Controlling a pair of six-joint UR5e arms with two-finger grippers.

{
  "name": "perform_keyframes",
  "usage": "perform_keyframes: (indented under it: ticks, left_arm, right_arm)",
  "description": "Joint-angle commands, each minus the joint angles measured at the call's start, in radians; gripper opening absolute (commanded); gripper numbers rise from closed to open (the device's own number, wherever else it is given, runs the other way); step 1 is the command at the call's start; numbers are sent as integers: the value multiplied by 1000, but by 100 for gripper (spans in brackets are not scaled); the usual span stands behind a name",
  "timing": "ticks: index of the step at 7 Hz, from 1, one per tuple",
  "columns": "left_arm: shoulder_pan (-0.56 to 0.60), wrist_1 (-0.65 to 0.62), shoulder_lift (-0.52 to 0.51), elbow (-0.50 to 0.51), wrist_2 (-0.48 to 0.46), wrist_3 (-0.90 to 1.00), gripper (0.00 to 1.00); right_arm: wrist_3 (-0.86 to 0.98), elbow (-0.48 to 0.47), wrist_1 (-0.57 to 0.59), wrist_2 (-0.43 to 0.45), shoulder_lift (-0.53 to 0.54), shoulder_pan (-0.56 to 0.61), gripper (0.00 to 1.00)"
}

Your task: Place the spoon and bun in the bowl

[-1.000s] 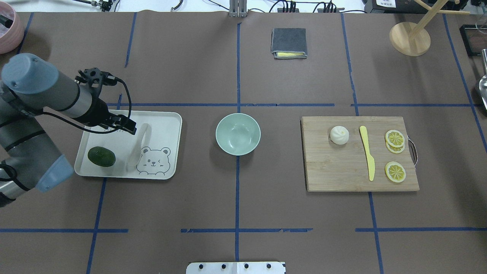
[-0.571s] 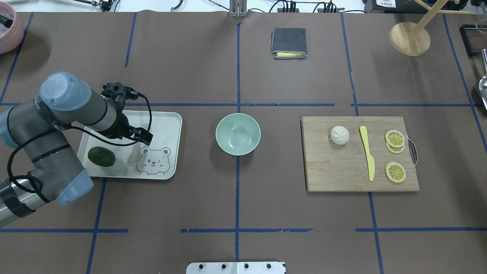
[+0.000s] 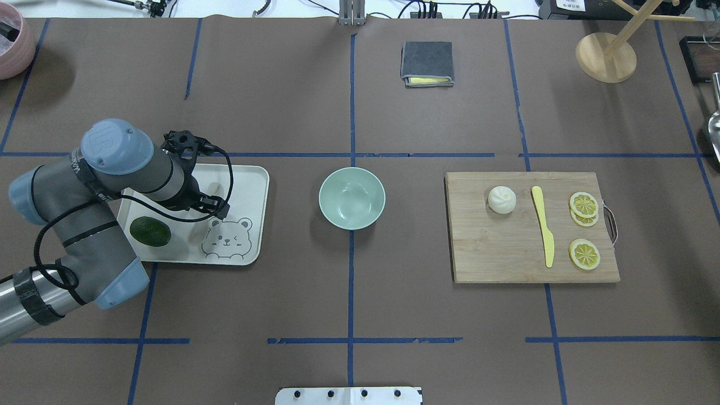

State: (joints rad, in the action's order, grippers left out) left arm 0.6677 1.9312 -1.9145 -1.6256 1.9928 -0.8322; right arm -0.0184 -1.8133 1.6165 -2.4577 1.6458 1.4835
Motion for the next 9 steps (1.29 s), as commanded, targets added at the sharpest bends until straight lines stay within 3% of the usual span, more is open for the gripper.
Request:
perform_keyframes:
  ticks: [1,2,5,8,9]
  left_arm:
    - [0,-1,-11,4,-9,1,8]
    - [3,0,-12,3,-6,-2,0]
    - [16,-3,-32,-26,-2,-15,0]
    - [-25,-18,-217,-4,-5,-74,0]
    - [-57,-14,-345,83,-6,-108,0]
  right_arm:
    - [0,0,-1,-1,2,0,100]
    - [2,0,-1,-1,6,0,100]
    - [3,0,-1,-4,11,0,100]
    - [2,-3,-3,-17,11,0,100]
    - [0,-3,-3,-32,11,0,100]
